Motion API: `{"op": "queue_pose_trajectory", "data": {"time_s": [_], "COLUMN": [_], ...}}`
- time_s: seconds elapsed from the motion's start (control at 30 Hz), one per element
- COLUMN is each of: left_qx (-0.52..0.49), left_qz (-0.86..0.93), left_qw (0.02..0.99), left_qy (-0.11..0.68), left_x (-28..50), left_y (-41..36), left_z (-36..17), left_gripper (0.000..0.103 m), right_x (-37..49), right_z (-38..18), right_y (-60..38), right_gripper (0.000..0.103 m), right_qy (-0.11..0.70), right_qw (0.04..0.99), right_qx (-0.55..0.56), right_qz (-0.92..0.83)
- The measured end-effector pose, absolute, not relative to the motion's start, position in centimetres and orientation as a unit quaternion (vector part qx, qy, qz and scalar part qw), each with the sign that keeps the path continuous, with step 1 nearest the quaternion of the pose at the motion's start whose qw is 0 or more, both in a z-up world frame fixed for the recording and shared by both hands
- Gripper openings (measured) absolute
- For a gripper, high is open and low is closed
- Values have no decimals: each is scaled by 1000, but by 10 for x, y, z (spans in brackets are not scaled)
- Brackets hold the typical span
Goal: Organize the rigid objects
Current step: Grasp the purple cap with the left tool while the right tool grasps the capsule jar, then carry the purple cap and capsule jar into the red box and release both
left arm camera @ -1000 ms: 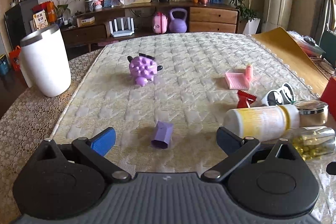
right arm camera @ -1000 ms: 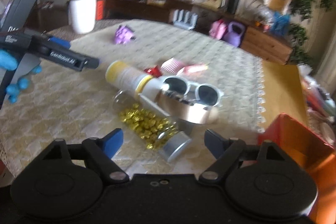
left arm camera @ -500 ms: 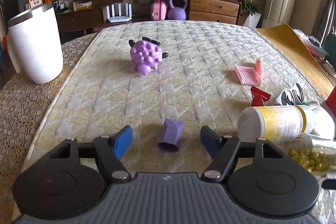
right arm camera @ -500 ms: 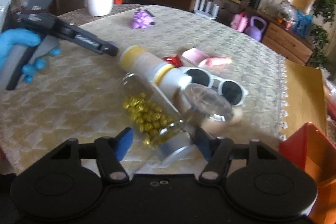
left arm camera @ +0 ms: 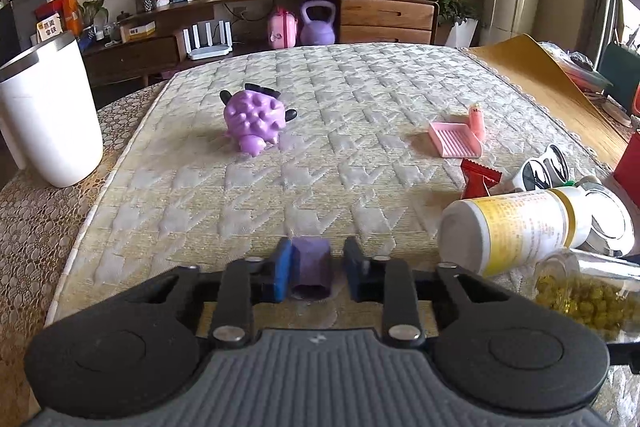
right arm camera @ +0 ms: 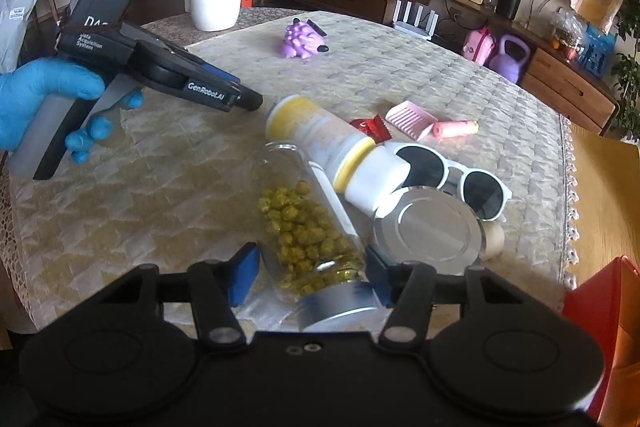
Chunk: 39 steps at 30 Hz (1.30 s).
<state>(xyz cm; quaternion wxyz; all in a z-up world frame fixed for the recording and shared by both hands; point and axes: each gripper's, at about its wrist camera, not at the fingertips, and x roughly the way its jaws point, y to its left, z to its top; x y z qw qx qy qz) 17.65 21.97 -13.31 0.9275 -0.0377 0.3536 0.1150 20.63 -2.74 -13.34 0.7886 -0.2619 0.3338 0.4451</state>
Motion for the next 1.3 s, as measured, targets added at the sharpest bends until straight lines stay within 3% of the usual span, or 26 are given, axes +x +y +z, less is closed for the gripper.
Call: {"op": "queue_pose_trajectory", "data": {"time_s": [0.6, 1.3], "left_qx": [-49, -5], "left_qz": [103, -38], "left_qw": [923, 940], "left_qy": [367, 338], "left_x": [139, 163], "left_y": [180, 21], "left_z": [-97, -24], "left_gripper": [20, 20], "right_x": [177, 186], "right_z": [-97, -35], "right_y": [-69, -199], "right_gripper": [56, 56], "right_qy": [347, 315], "right_qw": [838, 904], "right_qx": [-185, -125], "right_qz": [378, 262]}}
